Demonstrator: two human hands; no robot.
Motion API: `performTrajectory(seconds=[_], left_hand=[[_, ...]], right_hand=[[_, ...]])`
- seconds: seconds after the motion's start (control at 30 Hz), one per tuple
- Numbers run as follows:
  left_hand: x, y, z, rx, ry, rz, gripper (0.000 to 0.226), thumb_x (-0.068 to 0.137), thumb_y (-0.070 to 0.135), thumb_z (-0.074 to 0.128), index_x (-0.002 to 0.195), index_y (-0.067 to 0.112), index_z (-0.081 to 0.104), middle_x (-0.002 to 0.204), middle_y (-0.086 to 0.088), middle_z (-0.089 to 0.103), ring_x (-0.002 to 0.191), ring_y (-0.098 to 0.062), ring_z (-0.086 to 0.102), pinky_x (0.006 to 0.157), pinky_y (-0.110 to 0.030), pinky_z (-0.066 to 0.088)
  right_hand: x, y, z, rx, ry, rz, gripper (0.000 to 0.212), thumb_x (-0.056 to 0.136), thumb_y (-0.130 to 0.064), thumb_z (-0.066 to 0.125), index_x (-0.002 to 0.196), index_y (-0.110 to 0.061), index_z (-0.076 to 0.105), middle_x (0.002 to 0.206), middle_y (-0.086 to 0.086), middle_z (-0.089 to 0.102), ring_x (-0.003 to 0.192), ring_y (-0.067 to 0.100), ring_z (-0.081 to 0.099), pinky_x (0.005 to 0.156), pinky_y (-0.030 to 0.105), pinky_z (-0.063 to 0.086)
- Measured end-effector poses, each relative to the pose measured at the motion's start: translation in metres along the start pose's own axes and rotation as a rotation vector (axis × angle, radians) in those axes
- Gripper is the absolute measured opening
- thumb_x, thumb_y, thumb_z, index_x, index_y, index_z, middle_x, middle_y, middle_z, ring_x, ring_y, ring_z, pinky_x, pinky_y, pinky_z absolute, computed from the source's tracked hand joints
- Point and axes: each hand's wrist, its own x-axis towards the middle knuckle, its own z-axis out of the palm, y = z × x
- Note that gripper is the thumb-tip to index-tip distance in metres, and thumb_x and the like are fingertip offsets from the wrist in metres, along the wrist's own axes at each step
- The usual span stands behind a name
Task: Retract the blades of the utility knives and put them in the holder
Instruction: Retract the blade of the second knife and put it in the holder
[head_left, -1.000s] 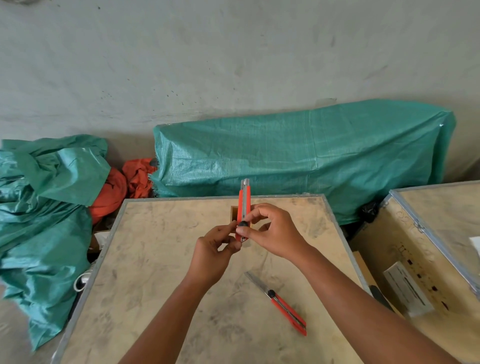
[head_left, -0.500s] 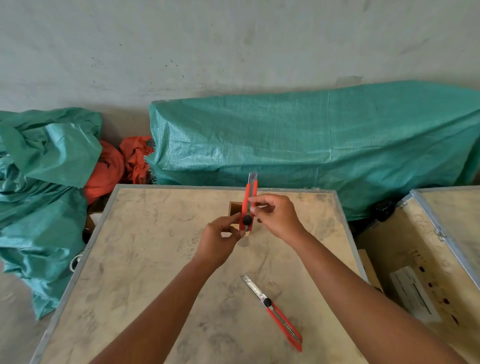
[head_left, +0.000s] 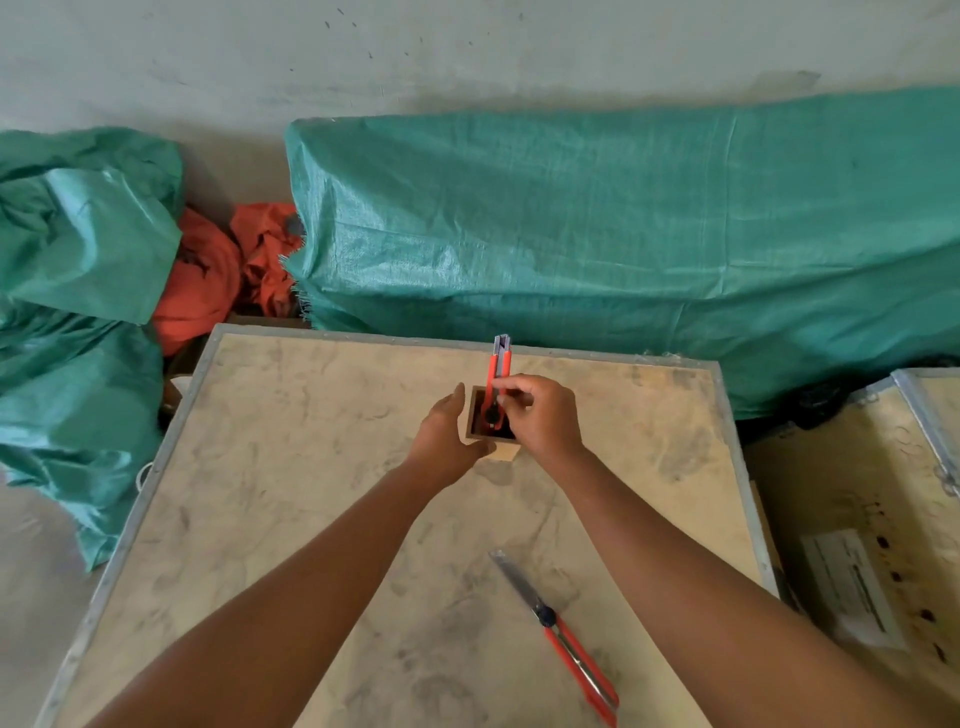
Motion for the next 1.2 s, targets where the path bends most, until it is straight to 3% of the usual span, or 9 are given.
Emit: performTrajectory(seconds=[0.1,0.23,0.57,0.73,0.9,0.97,1.07,1.2], left_hand=[[0.009,-0.005,0.008,-0.037,-0.012,-0.028,0.082,0.084,0.022,0.074,0.151,0.017,0.027,0.147,-0.008,0.048,0.135,-0.028,0.045,0.105,-0.034,0.040],[0.014,-0.015,0.016,-0.119,0.029,-0.008,0.050,0.085,0.016,0.071,0.132,0.020,0.056,0.118,-0.003,0.069,0.110,-0.025,0.063,0.087,-0.028,0.047],[0.011,-0.015,0.019,-0.161,0.083,0.035,0.044,0.086,0.016,0.070,0.129,0.019,0.059,0.120,-0.005,0.069,0.112,-0.023,0.062,0.083,-0.025,0.041],[-0.001,-0.010,0.016,-0.164,0.099,0.061,0.045,0.088,0.018,0.069,0.131,0.021,0.057,0.119,-0.006,0.070,0.110,-0.024,0.064,0.080,-0.025,0.043],[-0.028,-0.010,0.015,-0.205,0.160,0.016,0.066,0.084,0.023,0.074,0.143,0.018,0.045,0.139,-0.006,0.058,0.124,-0.022,0.057,0.096,-0.034,0.047],[-0.043,-0.012,0.018,-0.212,0.188,0.008,0.065,0.084,0.025,0.074,0.143,0.022,0.045,0.137,-0.005,0.059,0.124,-0.021,0.056,0.094,-0.033,0.047],[-0.071,-0.019,0.033,-0.221,0.207,-0.011,0.065,0.083,0.026,0.074,0.142,0.023,0.047,0.135,-0.006,0.061,0.124,-0.019,0.056,0.095,-0.032,0.048],[-0.112,-0.037,0.074,-0.223,0.187,-0.098,0.068,0.081,0.030,0.076,0.142,0.023,0.047,0.140,-0.001,0.057,0.125,-0.018,0.056,0.098,-0.041,0.052]], right_hand=[[-0.001,0.004,0.006,-0.045,-0.006,-0.019,0.024,0.091,-0.009,0.070,0.112,-0.018,0.078,0.110,0.003,0.078,0.096,0.019,0.074,0.090,0.032,0.060],[0.000,0.010,0.015,-0.106,-0.014,-0.051,0.026,0.090,-0.005,0.069,0.112,-0.017,0.078,0.108,0.004,0.078,0.096,0.021,0.073,0.087,0.021,0.051],[-0.004,0.013,0.017,-0.059,0.036,-0.077,0.028,0.085,0.005,0.069,0.107,-0.009,0.079,0.105,0.011,0.078,0.099,0.026,0.072,0.096,0.034,0.056],[-0.014,0.017,0.008,-0.038,0.044,-0.110,0.028,0.083,0.007,0.070,0.106,-0.008,0.079,0.105,0.010,0.078,0.096,0.024,0.073,0.093,0.039,0.059],[-0.041,0.024,-0.009,-0.001,0.045,-0.143,0.026,0.083,0.006,0.072,0.104,-0.008,0.079,0.101,0.010,0.078,0.085,0.017,0.072,0.084,0.027,0.058],[-0.055,0.031,-0.017,0.005,0.015,-0.133,0.026,0.083,0.006,0.073,0.104,-0.009,0.079,0.102,0.009,0.077,0.081,0.013,0.070,0.080,0.024,0.058],[-0.077,0.045,-0.029,0.025,-0.084,-0.070,0.027,0.084,0.004,0.073,0.106,-0.011,0.078,0.103,0.004,0.076,0.079,0.014,0.069,0.074,0.003,0.050],[-0.111,0.066,-0.045,0.049,-0.296,0.074,0.030,0.087,-0.006,0.075,0.114,-0.018,0.075,0.100,-0.006,0.070,0.076,0.005,0.068,0.073,0.004,0.050]])
